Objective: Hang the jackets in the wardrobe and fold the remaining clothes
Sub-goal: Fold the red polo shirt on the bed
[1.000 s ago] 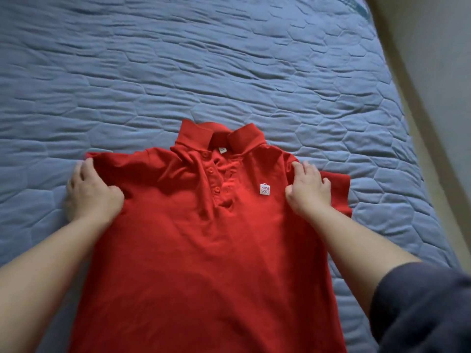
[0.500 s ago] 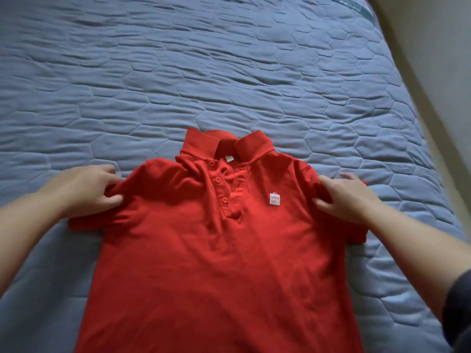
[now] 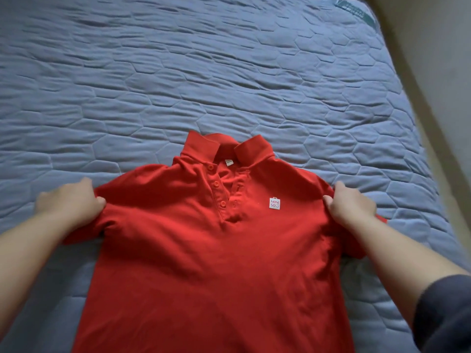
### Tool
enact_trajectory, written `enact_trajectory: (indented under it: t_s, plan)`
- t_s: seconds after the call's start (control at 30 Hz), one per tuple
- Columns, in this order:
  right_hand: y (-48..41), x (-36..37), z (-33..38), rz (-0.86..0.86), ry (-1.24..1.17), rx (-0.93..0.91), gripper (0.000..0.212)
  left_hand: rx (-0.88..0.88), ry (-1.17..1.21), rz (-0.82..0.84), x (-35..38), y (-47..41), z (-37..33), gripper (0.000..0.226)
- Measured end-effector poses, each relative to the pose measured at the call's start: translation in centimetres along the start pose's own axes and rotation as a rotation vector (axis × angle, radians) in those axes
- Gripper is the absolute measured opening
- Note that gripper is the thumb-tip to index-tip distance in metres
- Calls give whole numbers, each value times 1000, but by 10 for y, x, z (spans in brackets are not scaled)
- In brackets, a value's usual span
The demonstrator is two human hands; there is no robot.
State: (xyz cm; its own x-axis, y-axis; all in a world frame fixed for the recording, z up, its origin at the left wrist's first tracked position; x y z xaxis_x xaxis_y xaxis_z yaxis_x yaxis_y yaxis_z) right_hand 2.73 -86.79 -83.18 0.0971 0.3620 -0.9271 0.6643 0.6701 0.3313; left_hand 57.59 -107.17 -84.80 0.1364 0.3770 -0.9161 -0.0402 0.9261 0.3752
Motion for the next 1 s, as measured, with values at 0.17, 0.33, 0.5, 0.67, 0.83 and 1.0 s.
enact_trajectory:
  t_s: [0.17, 0.33, 0.5, 0.67, 0.83, 1.0]
  plan:
    - [8, -1, 16, -20, -33, -27, 29, 86, 63, -80, -13, 22, -56, 47]
    - [4, 2, 55, -49, -263, -43, 53, 82, 292, -106, -22, 23, -102, 48]
    - [-8, -12, 111, -165, -316, -206, 55, 158, 447, -77, -27, 1, -143, 48]
    - [-26, -41, 138, -220, -594, -213, 29, 254, 718, -207, -63, -18, -173, 16]
    - [-31, -38, 109, -276, -753, 12, 31, 142, 890, -109, -54, -30, -187, 21]
    - [-52, 10, 133, 84, -522, -29, 45, 175, 595, 58, -26, -50, -204, 21]
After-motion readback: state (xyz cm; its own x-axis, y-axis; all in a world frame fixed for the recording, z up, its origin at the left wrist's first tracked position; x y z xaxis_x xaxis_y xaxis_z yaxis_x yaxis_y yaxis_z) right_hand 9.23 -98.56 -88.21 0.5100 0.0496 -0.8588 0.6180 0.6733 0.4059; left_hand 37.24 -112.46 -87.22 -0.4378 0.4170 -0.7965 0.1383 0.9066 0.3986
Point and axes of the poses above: each hand's wrist, its own y-axis away from the middle knuckle, its own x-axis out of the palm, z = x × y, the point moved 9 cm from there along -y, towards the middle knuckle, and after that the axes turned 4 degrees about z, right-handed, at the moved point
